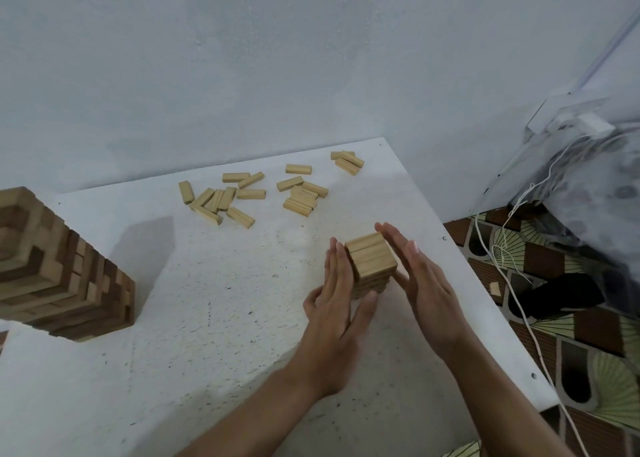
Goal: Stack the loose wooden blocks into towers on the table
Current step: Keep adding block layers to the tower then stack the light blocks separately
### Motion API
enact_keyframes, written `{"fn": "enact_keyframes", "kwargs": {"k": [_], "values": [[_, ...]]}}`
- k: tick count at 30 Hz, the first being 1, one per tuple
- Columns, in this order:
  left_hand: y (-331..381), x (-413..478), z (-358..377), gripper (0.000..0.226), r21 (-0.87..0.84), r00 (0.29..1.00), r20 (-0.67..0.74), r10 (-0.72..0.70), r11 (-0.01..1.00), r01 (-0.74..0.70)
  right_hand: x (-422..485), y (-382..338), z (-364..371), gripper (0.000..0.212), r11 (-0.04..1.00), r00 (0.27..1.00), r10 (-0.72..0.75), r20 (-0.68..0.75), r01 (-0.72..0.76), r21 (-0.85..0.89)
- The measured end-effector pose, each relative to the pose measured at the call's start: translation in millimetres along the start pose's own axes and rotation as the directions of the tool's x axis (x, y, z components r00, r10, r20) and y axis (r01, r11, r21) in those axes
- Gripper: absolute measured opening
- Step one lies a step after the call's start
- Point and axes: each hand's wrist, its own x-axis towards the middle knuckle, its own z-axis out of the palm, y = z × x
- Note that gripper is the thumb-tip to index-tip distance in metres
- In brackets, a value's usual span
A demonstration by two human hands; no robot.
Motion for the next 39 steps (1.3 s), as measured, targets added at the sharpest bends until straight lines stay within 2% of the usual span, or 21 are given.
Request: {"fn": "enact_keyframes", "kwargs": {"k": [2, 4, 5, 8, 10, 12, 15, 19, 22, 26, 32, 34, 36, 39], "values": [[-6, 2, -6, 0.070, 0.007, 0.999, -0.030, -0.010, 1.000, 0.010, 7, -3, -5, 0.050, 0.999, 0.998, -0.026, -0.060, 0.024, -0.038], [-16, 6, -17, 0.079, 0.004, 0.993, -0.111, -0.029, 1.000, 0.030, 18, -7, -12, 0.039, 0.996, 0.995, -0.033, -0.095, 0.025, -0.082], [-21, 10, -26, 0.076, -0.006, 0.985, -0.167, -0.034, 0.999, 0.033, 26, -10, -15, 0.034, 0.992, 0.995, -0.031, -0.093, 0.020, -0.122], [-33, 28, -57, 0.047, -0.004, 0.920, -0.392, 0.008, 1.000, -0.011, 58, -20, -21, 0.024, 0.952, 0.999, -0.004, -0.032, -0.006, -0.308], [-41, 49, -78, 0.030, 0.064, 0.891, -0.451, 0.053, 0.998, -0.028, 85, -28, -21, 0.018, 0.898, 0.999, 0.032, 0.030, -0.016, -0.439], [-49, 73, -90, 0.030, 0.211, 0.929, -0.363, 0.071, 0.977, 0.008, 114, -35, -17, 0.017, 0.825, 0.995, 0.053, 0.080, 0.002, -0.565], [-58, 99, -91, 0.049, 0.522, 0.985, -0.166, 0.053, 0.852, 0.043, 149, -42, -2, 0.023, 0.705, 0.981, 0.080, 0.178, 0.071, -0.705], [-66, 111, -84, 0.058, 0.696, 0.999, 0.011, -0.042, 0.717, 0.022, 176, -39, 21, 0.031, 0.519, 0.909, 0.150, 0.389, 0.262, -0.814], [-74, 110, -80, 0.059, 0.732, 0.996, 0.030, -0.078, 0.681, 0.032, 186, -33, 34, 0.038, 0.317, 0.849, 0.253, 0.463, 0.380, -0.869], [-78, 101, -84, 0.058, 0.736, 0.998, 0.038, -0.043, 0.677, 0.001, 192, -36, 44, 0.046, 0.118, 0.833, 0.358, 0.422, 0.408, -0.905], [-85, 75, -99, 0.053, 0.683, 1.000, 0.007, 0.015, 0.730, -0.016, 186, -50, 65, 0.039, 0.066, 0.818, 0.387, 0.425, 0.435, -0.898], [-89, 64, -103, 0.051, 0.690, 0.996, -0.006, 0.084, 0.721, -0.057, 183, -55, 72, 0.037, 0.062, 0.786, 0.466, 0.407, 0.430, -0.901], [-93, 54, -108, 0.049, 0.684, 0.993, -0.002, 0.121, 0.724, -0.087, 180, -60, 80, 0.044, 0.007, 0.746, 0.545, 0.383, 0.453, -0.891], [-100, 41, -114, 0.047, 0.617, 0.988, -0.007, 0.155, 0.778, -0.118, 170, -68, 98, 0.040, -0.050, 0.698, 0.625, 0.351, 0.484, -0.874]]}}
